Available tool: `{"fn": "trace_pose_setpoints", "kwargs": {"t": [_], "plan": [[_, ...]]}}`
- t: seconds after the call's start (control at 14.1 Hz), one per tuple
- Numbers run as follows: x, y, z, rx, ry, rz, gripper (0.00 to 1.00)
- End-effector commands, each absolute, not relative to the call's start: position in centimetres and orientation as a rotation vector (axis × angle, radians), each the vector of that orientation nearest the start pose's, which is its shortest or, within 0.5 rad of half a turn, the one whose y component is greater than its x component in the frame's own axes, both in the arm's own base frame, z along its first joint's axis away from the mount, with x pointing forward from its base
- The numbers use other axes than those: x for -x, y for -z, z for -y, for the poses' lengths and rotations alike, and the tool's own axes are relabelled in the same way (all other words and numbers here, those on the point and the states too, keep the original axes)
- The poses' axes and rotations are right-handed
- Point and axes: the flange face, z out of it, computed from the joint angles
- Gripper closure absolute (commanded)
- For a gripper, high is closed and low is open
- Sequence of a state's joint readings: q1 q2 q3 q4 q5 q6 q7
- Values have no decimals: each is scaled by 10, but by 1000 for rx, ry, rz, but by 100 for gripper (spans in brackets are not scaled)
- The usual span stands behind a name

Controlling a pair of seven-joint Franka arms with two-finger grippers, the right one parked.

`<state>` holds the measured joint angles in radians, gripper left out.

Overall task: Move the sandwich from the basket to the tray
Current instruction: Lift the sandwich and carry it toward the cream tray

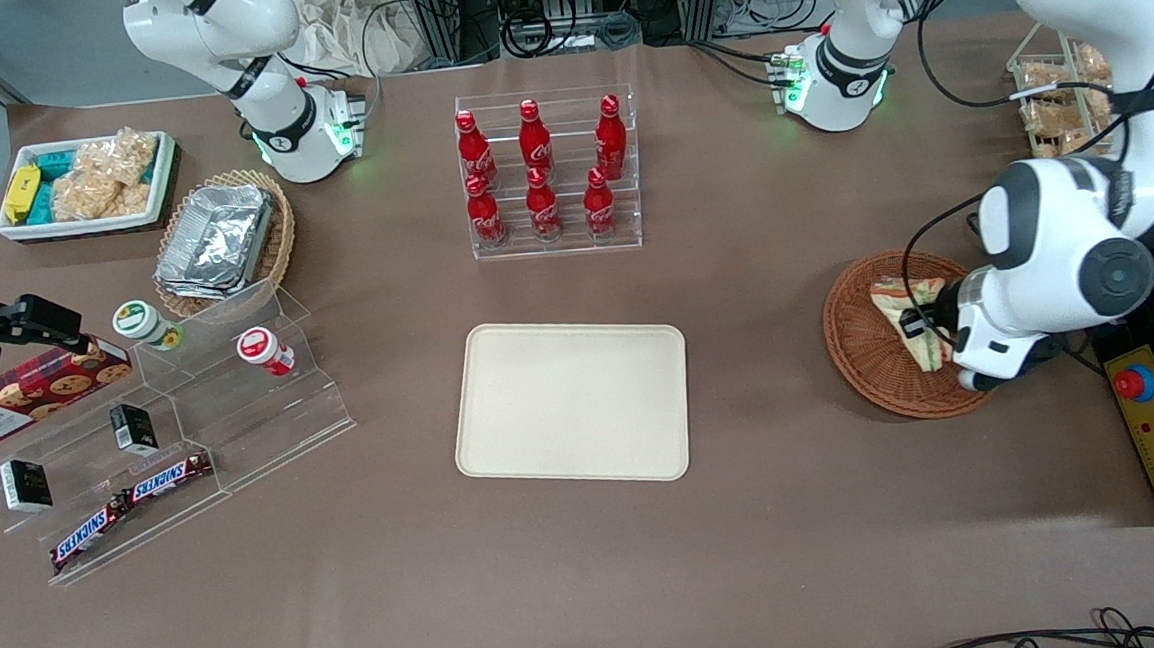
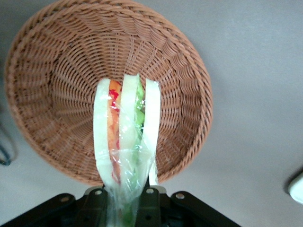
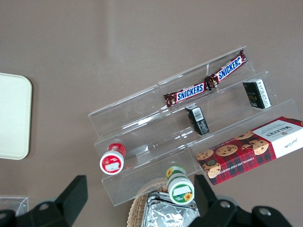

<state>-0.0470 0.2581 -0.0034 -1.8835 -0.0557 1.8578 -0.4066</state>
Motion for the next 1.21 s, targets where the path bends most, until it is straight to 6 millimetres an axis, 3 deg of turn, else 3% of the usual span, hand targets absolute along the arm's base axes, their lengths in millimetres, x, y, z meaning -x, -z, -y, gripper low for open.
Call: {"fn": "trace_pose_setpoints", "kwargs": {"t": [0.0,0.14,0.35,0.43,0.78,0.99,1.13], "plan": [[-598,-402,54,3045,-465,556,83],[-604,-425,71,3058,-435,556,83],[-604,-448,127,3094,-375,495,83],[-600,-446,151,3102,-380,431,83],[-580,-396,295,3094,-373,52,83],[-579,-351,354,3077,-321,-22,82],[-574,-323,376,3060,-267,-51,82]]}}
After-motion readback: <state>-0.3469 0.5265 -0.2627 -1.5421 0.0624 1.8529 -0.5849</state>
